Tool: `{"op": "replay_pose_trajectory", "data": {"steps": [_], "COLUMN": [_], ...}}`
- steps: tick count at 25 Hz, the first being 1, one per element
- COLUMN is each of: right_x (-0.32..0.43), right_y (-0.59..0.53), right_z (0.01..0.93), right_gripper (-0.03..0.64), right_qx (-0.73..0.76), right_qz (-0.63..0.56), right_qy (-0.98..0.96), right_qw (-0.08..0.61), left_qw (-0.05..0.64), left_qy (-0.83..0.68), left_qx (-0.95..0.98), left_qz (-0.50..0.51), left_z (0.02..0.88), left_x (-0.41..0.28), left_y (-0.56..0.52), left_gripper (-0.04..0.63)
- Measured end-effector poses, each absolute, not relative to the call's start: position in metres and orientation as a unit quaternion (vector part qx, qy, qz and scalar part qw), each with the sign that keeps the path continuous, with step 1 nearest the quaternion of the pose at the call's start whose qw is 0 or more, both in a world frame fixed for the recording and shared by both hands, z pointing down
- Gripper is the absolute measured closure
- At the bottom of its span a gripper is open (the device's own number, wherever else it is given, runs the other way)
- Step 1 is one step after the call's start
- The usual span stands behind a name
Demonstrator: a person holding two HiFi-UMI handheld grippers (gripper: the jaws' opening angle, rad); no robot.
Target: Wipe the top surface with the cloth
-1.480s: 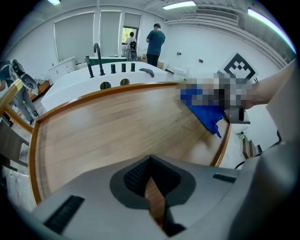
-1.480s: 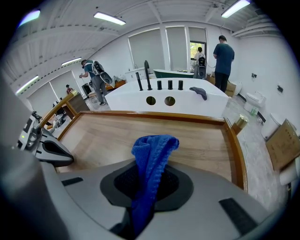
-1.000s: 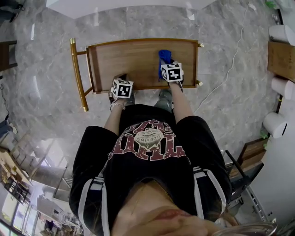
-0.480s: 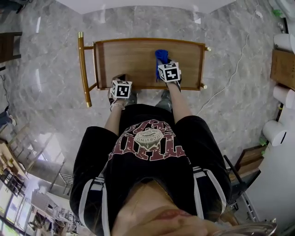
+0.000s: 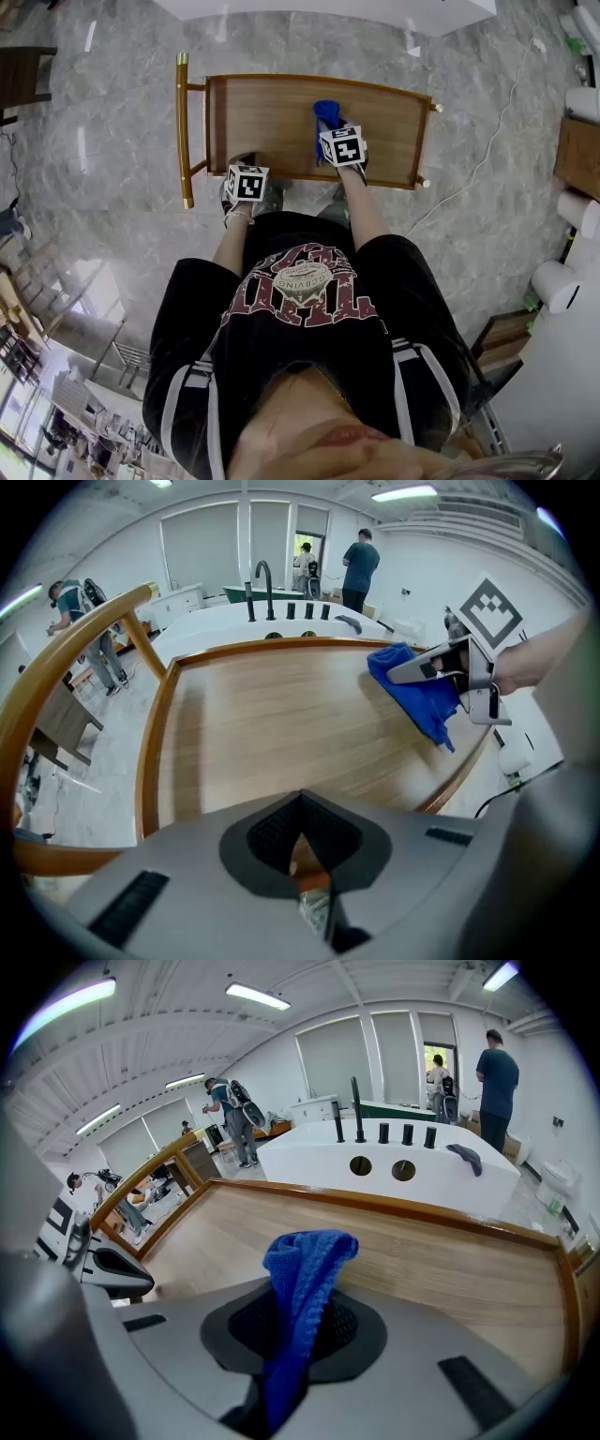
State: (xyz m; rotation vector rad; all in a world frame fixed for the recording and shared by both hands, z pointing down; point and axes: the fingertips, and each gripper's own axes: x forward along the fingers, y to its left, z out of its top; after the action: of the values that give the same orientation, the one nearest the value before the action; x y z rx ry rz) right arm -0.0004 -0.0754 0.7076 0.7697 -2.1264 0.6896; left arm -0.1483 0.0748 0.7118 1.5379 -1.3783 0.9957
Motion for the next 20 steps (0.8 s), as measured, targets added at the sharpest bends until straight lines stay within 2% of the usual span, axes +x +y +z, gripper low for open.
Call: {"op": "replay_pose_trajectory", "data": {"steps": [20], "right_x": [-0.094], "right_y": [-0.048], "right_z": [0.709], "right_gripper": [0.561], "right_qx": [0.213], "right_qz": [0.238], "right_qy": [-0.862], "right_qw": [0.394], "left_qw": [0.430], "left_qy": [-0.580], "left_qx": [0.585], "left_qz": [0.368], "left_z": [0.713], "left_x": [-0.184], "left_y": [0.104], "left_gripper": [0.547]}}
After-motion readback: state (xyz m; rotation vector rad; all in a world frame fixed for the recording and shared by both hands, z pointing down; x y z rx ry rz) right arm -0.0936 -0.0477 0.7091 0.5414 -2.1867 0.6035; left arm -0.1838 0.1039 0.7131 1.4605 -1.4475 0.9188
